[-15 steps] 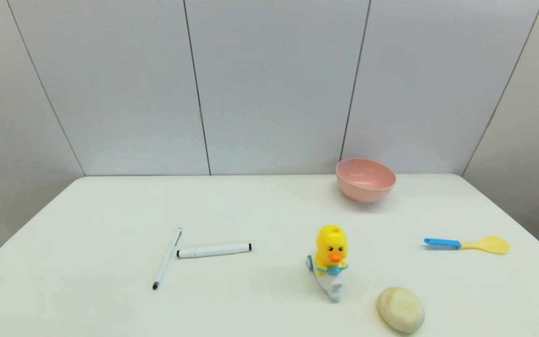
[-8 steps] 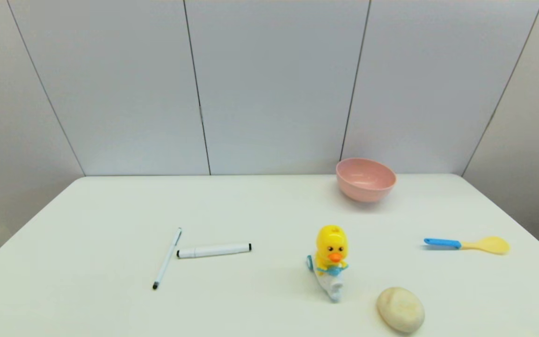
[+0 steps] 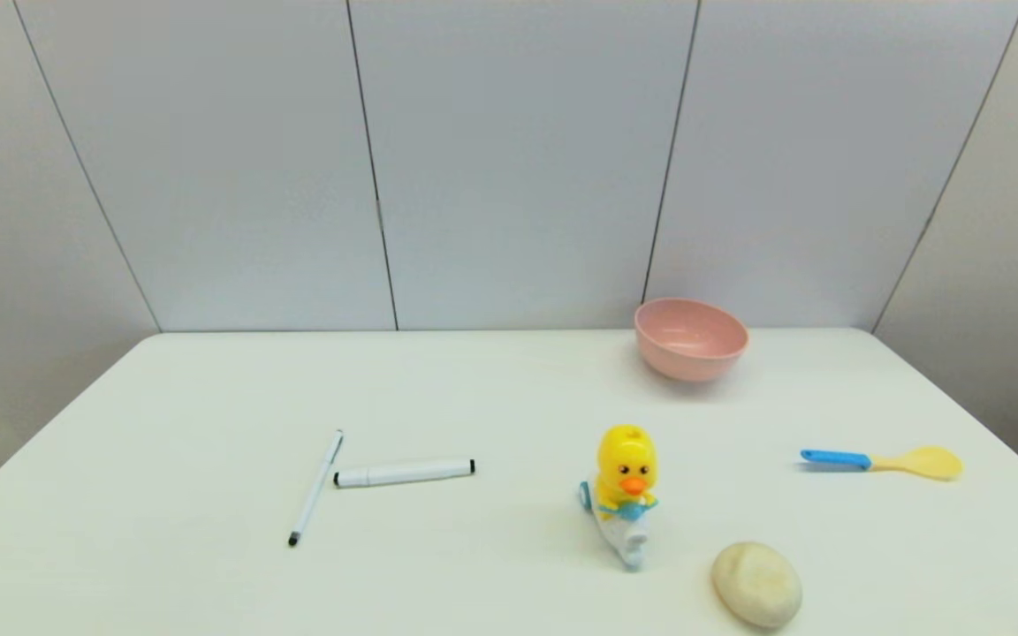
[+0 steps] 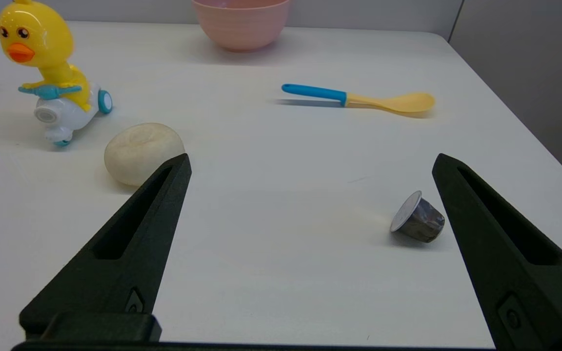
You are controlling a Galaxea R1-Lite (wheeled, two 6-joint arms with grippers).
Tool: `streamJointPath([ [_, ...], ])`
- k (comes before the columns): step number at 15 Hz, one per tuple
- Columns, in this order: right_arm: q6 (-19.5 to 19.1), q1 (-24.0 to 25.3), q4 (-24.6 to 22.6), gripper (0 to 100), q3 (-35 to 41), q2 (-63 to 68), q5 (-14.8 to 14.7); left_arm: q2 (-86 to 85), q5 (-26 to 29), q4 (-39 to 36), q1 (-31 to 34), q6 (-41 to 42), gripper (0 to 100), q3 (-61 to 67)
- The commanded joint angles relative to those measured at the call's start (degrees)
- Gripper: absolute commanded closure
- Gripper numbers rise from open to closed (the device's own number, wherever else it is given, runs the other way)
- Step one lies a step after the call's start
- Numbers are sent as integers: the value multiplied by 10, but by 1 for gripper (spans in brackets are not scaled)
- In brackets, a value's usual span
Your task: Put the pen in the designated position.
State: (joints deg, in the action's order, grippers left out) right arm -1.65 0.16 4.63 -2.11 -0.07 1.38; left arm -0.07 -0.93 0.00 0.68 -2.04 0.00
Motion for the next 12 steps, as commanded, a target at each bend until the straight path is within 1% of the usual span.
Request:
streamJointPath([
  [1, 1, 0, 0, 0, 0, 1, 0, 0, 0, 0, 0, -1, 0, 0],
  [3, 0, 0, 0, 0, 0, 1, 0, 0, 0, 0, 0, -1, 0, 0],
  [5, -11, 0, 0, 0, 1, 1, 0, 0, 0, 0, 0, 0, 0, 0],
  [7, -39, 0, -1, 0, 1, 1, 1, 0, 0, 0, 0, 0, 0, 0],
  [8, -37, 0, -1, 0, 1, 1, 0, 0, 0, 0, 0, -1, 0, 0],
  [10, -20, 0, -1, 0, 1, 1, 0, 0, 0, 0, 0, 0, 0, 0],
  [12, -16, 0, 0, 0, 1, 1, 0, 0, 0, 0, 0, 0, 0, 0],
])
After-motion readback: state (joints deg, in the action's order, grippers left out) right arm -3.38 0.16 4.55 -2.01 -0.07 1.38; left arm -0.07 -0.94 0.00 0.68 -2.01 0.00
